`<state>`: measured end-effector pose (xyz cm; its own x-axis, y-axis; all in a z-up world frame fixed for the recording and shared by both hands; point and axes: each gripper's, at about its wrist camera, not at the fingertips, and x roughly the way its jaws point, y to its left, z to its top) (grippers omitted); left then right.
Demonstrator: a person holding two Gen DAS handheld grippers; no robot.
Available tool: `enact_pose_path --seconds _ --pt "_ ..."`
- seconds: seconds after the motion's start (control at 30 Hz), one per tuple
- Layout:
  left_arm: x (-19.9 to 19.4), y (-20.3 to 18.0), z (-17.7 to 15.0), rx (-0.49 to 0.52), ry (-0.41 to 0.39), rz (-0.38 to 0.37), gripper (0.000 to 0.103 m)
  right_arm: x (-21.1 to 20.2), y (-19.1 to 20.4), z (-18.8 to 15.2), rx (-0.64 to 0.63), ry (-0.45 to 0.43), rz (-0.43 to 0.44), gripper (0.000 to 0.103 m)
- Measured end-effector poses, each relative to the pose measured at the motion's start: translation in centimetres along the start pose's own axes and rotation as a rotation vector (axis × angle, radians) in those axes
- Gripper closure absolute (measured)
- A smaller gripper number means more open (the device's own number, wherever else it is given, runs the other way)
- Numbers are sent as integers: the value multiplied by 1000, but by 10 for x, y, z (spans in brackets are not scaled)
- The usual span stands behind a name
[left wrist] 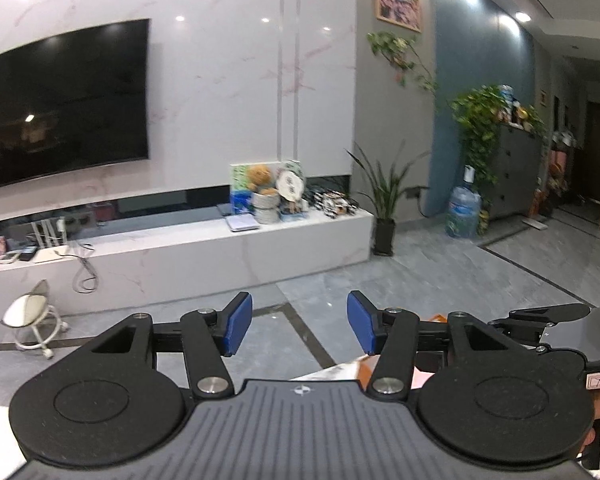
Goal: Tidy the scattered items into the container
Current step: 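Move the left tool to the raccoon plush while the right tool reaches the pink pompom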
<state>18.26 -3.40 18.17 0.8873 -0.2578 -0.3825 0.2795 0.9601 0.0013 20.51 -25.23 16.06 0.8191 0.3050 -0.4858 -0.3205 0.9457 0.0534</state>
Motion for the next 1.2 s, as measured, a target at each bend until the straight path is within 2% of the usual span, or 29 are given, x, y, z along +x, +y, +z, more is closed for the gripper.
enact_pose_path --seconds 0.27,0.4,0.53,0.67,0.77,0.83,0.97,1.2 --pt "-27 65 -44 -91 33 109 40 11 41 -7 -56 17 83 53" --pt "-41 103 -75 -164 36 150 31 21 60 -14 -93 46 110 52" --pt "-49 137 -105 -227 59 185 30 34 77 -25 -126 80 131 50" --pt "-52 159 -129 -223 74 206 25 52 86 -38 -147 122 153 48" --pt "-48 170 -149 -225 134 219 25 68 88 -45 -155 155 144 48" --pt "-44 171 -155 -197 178 216 25 74 88 -48 -151 165 137 48" --pt "-45 171 -164 -132 208 212 25 86 89 -54 -138 181 126 48" --pt "-35 176 -181 -145 278 187 25 96 92 -69 -107 184 120 38"
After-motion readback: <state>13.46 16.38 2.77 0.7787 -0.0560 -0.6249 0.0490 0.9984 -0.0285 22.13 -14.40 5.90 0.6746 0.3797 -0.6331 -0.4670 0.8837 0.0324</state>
